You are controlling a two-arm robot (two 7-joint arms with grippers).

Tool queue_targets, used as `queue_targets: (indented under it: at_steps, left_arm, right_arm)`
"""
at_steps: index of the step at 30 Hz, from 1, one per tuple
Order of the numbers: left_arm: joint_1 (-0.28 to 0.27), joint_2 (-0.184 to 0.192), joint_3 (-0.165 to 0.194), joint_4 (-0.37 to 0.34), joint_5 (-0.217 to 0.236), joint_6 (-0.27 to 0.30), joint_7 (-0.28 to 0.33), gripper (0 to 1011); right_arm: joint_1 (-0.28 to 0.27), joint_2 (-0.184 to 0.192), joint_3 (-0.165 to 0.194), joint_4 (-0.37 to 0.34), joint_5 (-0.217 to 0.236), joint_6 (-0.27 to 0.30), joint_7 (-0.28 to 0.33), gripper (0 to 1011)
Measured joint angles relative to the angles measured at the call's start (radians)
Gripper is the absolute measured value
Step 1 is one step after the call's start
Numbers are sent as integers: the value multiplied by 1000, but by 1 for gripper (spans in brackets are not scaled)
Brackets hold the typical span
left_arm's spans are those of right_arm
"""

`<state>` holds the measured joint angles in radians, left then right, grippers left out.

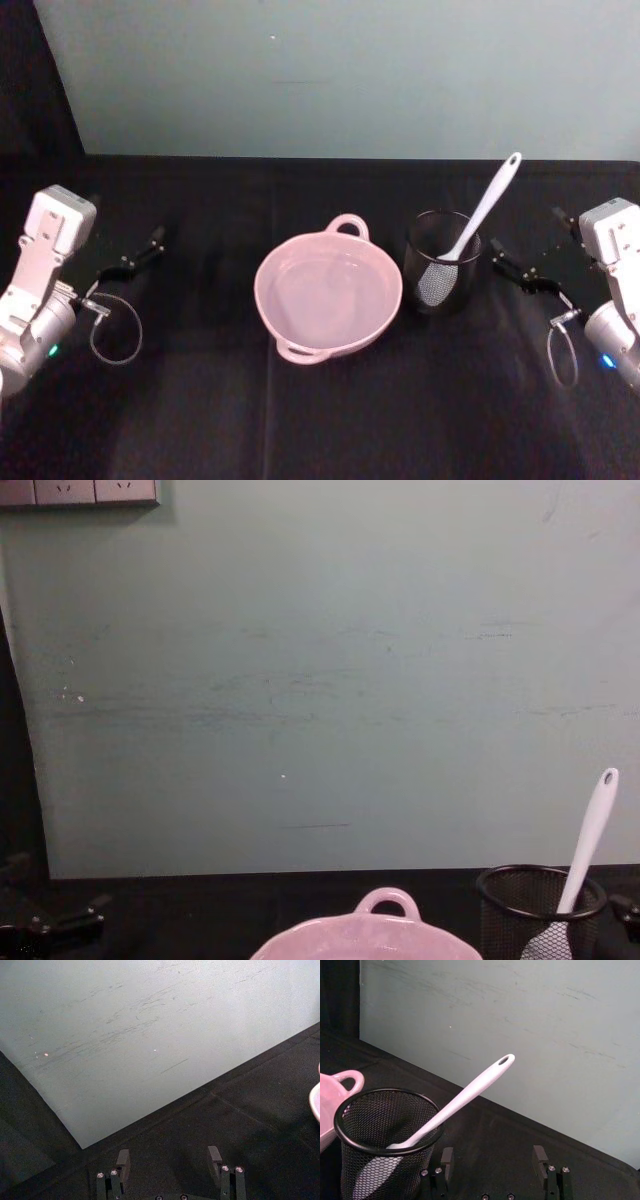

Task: Use the one hand to pick up the spoon and stir the clear water in the bowl.

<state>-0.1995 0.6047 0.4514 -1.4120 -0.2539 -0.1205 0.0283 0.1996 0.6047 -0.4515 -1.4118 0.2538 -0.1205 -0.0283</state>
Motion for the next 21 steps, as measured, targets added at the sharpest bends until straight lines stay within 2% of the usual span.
queue_targets:
  at_steps: [21]
  left_arm:
    - [0,0,0,0,0,0,0,1011]
  right_arm:
    - [0,0,0,0,0,0,0,1003]
